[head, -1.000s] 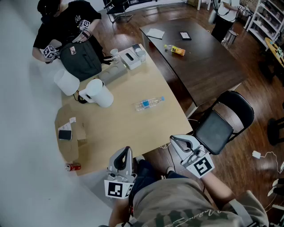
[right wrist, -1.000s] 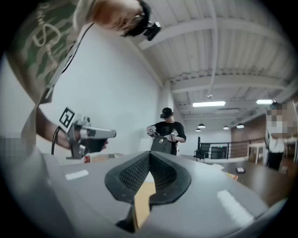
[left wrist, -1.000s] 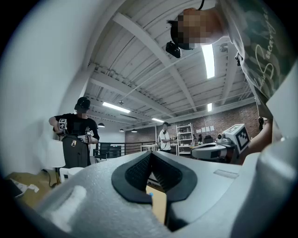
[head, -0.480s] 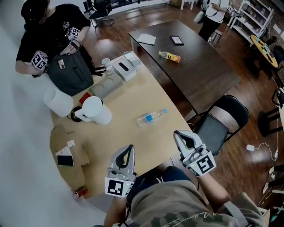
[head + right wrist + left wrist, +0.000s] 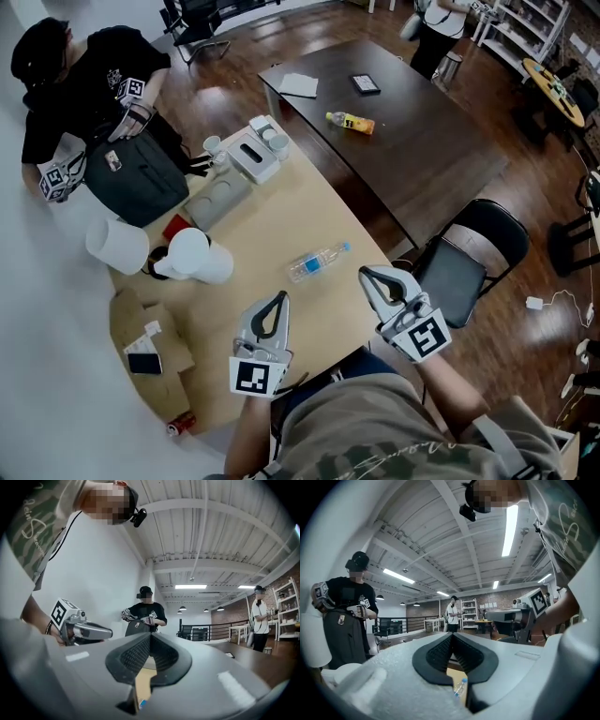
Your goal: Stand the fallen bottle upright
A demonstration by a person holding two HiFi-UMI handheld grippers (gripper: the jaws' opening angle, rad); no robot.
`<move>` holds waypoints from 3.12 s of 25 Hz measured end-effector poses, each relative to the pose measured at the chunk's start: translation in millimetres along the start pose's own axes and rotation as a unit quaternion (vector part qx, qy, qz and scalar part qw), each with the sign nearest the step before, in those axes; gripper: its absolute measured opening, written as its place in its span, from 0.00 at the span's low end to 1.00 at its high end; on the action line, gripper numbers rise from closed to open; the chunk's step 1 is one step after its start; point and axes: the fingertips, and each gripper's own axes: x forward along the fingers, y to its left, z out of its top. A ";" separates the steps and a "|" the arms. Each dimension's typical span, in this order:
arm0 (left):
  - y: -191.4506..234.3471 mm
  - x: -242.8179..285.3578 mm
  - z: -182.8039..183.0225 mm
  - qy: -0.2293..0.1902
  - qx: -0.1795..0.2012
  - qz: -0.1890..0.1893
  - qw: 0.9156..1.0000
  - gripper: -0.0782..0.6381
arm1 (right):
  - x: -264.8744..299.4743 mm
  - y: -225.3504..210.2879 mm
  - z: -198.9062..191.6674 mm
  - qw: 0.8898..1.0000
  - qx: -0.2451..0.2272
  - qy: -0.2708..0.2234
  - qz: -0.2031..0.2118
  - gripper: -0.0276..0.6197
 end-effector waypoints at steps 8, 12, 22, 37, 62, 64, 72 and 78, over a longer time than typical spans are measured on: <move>-23.5 89.7 -78.4 0.130 0.056 -0.111 0.984 0.16 | 10.9 -17.0 -21.0 0.999 0.033 0.021 0.018 0.05; -36.8 125.8 -149.1 0.255 0.122 -0.178 0.942 0.42 | 8.6 -30.9 -35.4 0.999 0.037 0.035 0.015 0.05; -50.9 188.8 -285.5 0.433 0.184 -0.254 0.845 0.50 | -3.4 -69.3 -63.8 0.997 0.048 0.061 0.003 0.05; -44.5 200.4 -370.2 0.509 0.257 -0.269 0.776 0.54 | -19.9 -91.4 -103.9 0.993 0.061 0.099 -0.016 0.05; -35.2 108.9 -233.6 0.043 -0.051 -0.176 0.982 0.52 | 8.2 -16.2 -83.5 0.991 0.040 0.119 0.057 0.05; -33.4 99.4 -231.8 0.034 -0.060 -0.176 0.982 0.52 | 16.5 -7.2 -84.3 0.989 0.053 0.121 0.066 0.05; -28.9 83.6 -233.1 0.022 -0.051 -0.182 0.982 0.53 | 53.2 25.3 -63.2 0.988 0.036 0.108 0.105 0.05; -32.2 77.4 -225.6 0.025 -0.032 -0.192 0.980 0.53 | 48.1 39.7 -64.3 0.984 0.036 0.109 0.133 0.05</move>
